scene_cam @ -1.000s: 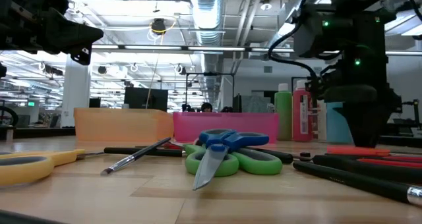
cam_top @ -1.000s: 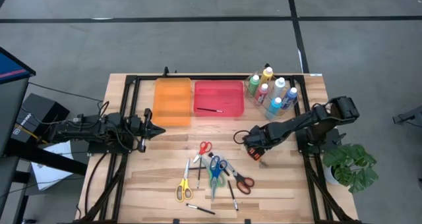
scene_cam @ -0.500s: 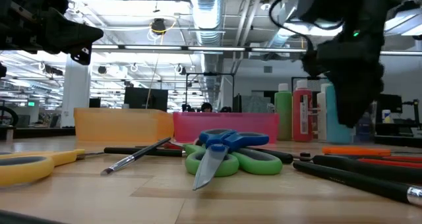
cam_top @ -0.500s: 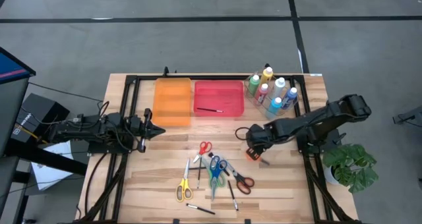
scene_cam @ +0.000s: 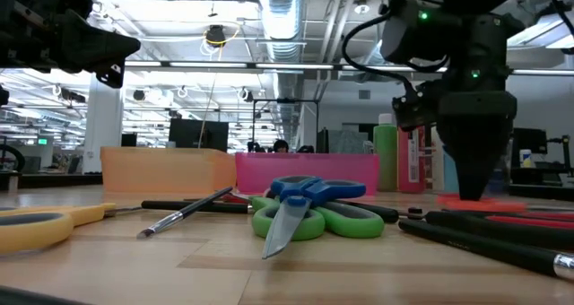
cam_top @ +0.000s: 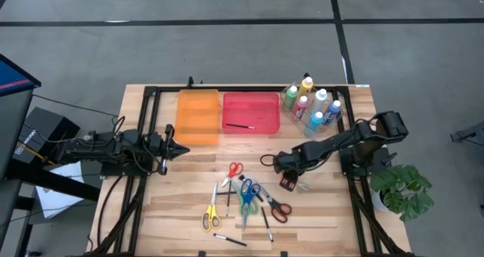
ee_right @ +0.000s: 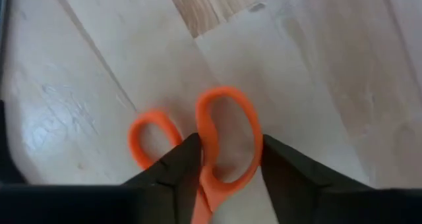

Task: Pick & Place Paint Supplies
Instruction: Put the orange scissors into the orange bin

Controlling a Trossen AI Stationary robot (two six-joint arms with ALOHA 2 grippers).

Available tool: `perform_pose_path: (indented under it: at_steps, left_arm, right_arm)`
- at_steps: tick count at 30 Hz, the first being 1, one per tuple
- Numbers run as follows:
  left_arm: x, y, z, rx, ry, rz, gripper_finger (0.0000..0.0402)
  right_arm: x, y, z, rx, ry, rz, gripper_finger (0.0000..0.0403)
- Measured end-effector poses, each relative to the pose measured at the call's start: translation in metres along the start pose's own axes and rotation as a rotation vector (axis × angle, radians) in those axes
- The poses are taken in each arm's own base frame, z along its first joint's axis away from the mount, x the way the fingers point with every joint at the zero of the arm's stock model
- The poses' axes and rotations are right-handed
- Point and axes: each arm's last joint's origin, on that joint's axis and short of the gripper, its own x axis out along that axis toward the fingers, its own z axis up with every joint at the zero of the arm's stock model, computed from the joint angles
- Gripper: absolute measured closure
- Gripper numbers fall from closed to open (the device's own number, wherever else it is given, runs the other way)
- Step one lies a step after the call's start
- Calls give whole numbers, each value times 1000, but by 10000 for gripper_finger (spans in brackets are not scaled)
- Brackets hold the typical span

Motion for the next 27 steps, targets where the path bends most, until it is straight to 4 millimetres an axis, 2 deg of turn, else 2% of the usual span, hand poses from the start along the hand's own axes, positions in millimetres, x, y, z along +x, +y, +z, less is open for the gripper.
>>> perform_pose_path:
  at_steps: [3,5,12,19,27]
  left_arm:
    - [0,0,0,0,-3,0,399]
    - [0,0,0,0,-3,1,399]
    - [0,0,0,0,-5,4,399]
    - [0,0,1,1,-5,3,399]
    - [0,0,1,0,-7,3,399]
  right_arm:
    - [-4,-2,-1,-32,-6,14,299]
    - [-6,-3,-1,-43,-12,19,313]
    - [-2,-5,1,54,6,11,313]
    - [0,-2,0,59,10,11,313]
    - [-13,3,4,41,-17,26,313]
